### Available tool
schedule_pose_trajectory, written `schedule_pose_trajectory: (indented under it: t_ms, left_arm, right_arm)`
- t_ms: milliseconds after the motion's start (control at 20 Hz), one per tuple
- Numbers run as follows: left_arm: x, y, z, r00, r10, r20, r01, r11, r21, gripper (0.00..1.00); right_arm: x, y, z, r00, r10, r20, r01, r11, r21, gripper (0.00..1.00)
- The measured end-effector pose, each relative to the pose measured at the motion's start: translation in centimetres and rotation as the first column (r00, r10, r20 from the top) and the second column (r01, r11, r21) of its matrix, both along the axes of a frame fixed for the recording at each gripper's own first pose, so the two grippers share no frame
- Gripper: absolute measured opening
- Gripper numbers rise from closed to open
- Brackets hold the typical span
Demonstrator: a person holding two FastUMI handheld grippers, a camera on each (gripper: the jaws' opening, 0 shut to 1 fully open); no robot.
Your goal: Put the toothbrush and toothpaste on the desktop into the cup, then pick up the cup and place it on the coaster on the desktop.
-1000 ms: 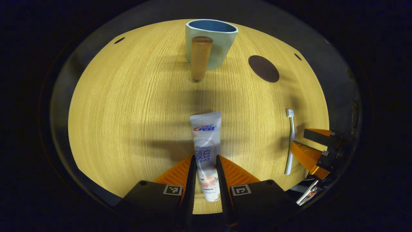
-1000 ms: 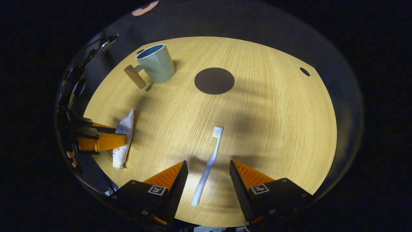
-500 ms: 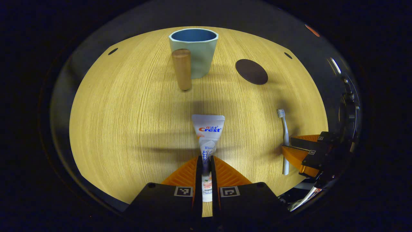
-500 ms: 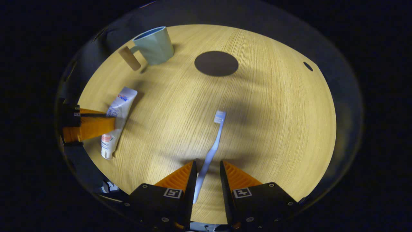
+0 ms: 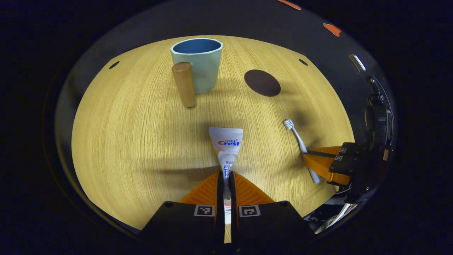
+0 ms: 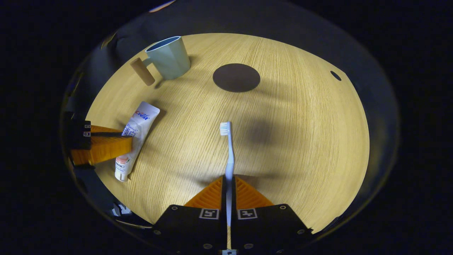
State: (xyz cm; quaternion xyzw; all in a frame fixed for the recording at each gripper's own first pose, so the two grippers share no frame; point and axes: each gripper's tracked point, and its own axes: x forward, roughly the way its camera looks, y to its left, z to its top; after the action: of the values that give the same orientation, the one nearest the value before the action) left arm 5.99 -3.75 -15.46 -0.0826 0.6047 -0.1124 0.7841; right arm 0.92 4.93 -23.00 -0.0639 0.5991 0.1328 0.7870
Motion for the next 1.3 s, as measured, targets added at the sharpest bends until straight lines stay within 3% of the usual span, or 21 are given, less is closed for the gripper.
schedule_pose_trajectory:
  t_ms: [50,400,750,1050,1300]
  left_arm:
    - [-1.6,-0.5,1.0,1.000,-0.001,0.015,0.001,1.000,-0.006,0.11]
    - [1.3,1.8,0.4,0.992,0.025,0.127,-0.019,0.999,-0.047,0.08]
    - [1.8,2.8,0.4,0.967,0.060,0.248,-0.033,0.993,-0.113,0.08]
    - [3.1,3.4,2.6,0.909,0.153,0.388,-0.082,0.978,-0.193,0.08]
    - [4.8,3.5,5.7,0.839,0.186,0.512,-0.090,0.974,-0.207,0.08]
  right_arm:
    - [0.1,0.1,0.1,1.000,0.002,0.018,-0.002,1.000,0.006,0.05]
    - [1.1,-0.4,2.7,0.980,-0.003,0.198,-0.006,0.999,0.045,0.05]
    - [1.0,-1.5,5.3,0.960,-0.068,0.272,0.031,0.990,0.138,0.05]
    - [1.7,-3.1,7.6,0.925,-0.156,0.347,0.069,0.966,0.249,0.05]
    - [0.7,-3.4,7.8,0.884,-0.187,0.428,0.058,0.953,0.296,0.05]
